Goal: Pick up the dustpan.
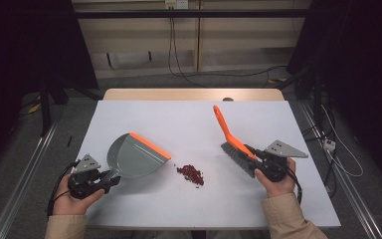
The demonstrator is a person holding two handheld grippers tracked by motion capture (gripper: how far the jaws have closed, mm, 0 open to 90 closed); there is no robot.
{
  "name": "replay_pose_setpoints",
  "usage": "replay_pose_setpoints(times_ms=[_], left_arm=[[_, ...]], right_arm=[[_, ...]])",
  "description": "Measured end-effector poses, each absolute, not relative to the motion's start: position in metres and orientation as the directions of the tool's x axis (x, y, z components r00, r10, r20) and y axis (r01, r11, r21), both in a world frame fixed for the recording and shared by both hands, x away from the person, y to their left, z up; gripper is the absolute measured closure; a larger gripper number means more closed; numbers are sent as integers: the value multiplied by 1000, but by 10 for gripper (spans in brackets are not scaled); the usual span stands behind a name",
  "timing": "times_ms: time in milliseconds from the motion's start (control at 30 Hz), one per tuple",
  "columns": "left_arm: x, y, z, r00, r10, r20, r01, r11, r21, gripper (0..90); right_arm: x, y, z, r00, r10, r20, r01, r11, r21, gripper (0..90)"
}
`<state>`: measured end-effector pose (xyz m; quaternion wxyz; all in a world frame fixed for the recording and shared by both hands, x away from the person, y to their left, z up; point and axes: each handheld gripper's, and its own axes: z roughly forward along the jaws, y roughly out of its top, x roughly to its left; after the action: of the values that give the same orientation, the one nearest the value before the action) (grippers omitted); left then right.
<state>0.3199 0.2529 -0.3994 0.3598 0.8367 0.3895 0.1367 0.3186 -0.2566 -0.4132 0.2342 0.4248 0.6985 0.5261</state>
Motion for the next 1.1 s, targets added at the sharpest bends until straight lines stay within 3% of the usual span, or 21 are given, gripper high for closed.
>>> replay_pose_setpoints(times_ms=[567, 1100], left_arm=[[302, 233, -398, 796, 603, -51, 466, -558, 687, 630], [286, 226, -404, 842, 535, -77, 450, -615, 647, 629]], right_arm=[[326, -244, -415, -537, 837, 104, 354, 111, 929, 705], [332, -231, -420, -519, 849, 98, 383, 129, 915, 705]])
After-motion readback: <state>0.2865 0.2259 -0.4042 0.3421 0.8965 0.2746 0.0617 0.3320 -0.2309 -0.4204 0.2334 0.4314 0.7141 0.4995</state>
